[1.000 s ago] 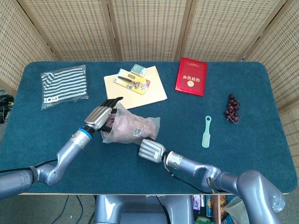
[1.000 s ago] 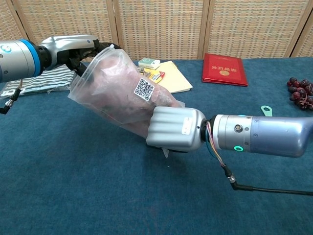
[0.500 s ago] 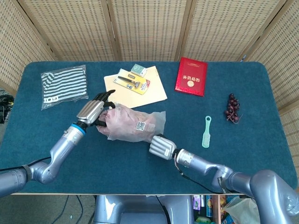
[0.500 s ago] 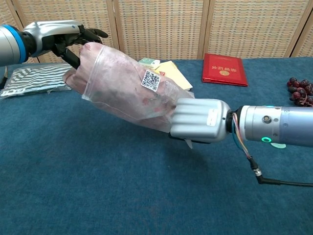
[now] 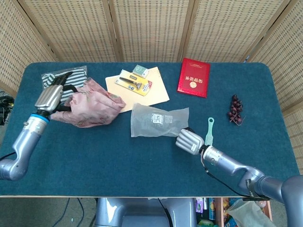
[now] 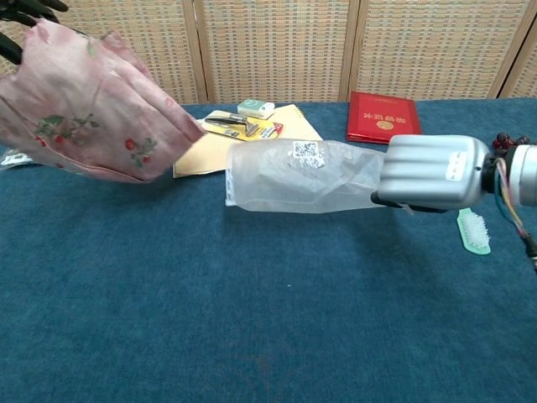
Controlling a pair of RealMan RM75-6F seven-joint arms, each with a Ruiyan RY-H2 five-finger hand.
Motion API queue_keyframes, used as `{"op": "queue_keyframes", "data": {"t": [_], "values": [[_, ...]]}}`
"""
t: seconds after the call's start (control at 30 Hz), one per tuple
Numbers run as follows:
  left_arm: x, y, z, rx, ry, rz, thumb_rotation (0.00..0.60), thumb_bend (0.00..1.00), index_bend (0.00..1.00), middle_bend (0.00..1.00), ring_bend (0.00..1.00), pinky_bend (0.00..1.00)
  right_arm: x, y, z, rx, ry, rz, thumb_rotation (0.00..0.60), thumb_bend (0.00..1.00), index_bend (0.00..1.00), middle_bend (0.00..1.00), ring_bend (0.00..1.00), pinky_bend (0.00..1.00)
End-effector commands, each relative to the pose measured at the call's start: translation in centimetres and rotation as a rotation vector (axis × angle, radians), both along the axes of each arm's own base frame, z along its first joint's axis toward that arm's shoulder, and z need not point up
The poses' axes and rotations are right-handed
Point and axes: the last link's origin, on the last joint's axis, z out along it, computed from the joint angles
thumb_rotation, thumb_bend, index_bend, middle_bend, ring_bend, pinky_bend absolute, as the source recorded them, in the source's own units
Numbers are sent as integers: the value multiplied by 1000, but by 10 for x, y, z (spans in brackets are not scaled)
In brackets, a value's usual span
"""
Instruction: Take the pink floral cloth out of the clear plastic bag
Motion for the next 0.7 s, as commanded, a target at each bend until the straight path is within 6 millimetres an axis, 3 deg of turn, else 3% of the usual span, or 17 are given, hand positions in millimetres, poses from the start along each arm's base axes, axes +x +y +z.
{"op": "queue_keyframes", "data": {"t": [0.03, 0.37, 0.4, 0.47, 0.5, 0.53, 0.6, 0.67, 0.7], "values": [[-17, -2, 14, 22, 12, 29, 600, 514, 652, 0, 0, 0, -11, 0, 10, -20, 6, -21, 600, 894, 851, 911, 883, 1000], [-40, -8, 20, 21, 12, 60, 600, 516, 648, 0, 0, 0, -31, 5, 23, -46, 10, -62, 600, 893, 851, 910, 883, 1000], [-41, -9, 20, 18, 11, 61, 600, 516, 599, 0, 0, 0, -32, 5, 23, -47, 6, -63, 600, 893, 851, 907, 883, 1000], [-43, -10, 19, 12, 6, 60, 600, 507, 345, 0, 0, 0, -32, 7, 23, -48, -4, -61, 600, 890, 825, 868, 883, 1000], [-44, -12, 19, 7, 3, 62, 600, 471, 163, 0, 0, 0, -32, 7, 23, -46, -14, -61, 600, 867, 791, 837, 882, 1000], [-44, -12, 20, 4, 2, 63, 600, 418, 41, 0, 0, 0, -32, 8, 24, -47, -22, -63, 600, 770, 706, 772, 869, 999], [-44, -14, 21, 4, 3, 60, 600, 323, 0, 0, 0, 0, -34, 8, 27, -57, -32, -69, 600, 483, 501, 615, 787, 920], [-44, -17, 23, 10, 4, 51, 600, 279, 0, 0, 0, 0, -36, 7, 31, -81, -45, -80, 600, 153, 248, 369, 546, 676], [-43, -19, 26, 16, 10, 42, 600, 270, 0, 0, 0, 0, -37, 7, 36, -106, -61, -93, 600, 85, 172, 282, 436, 572]]}}
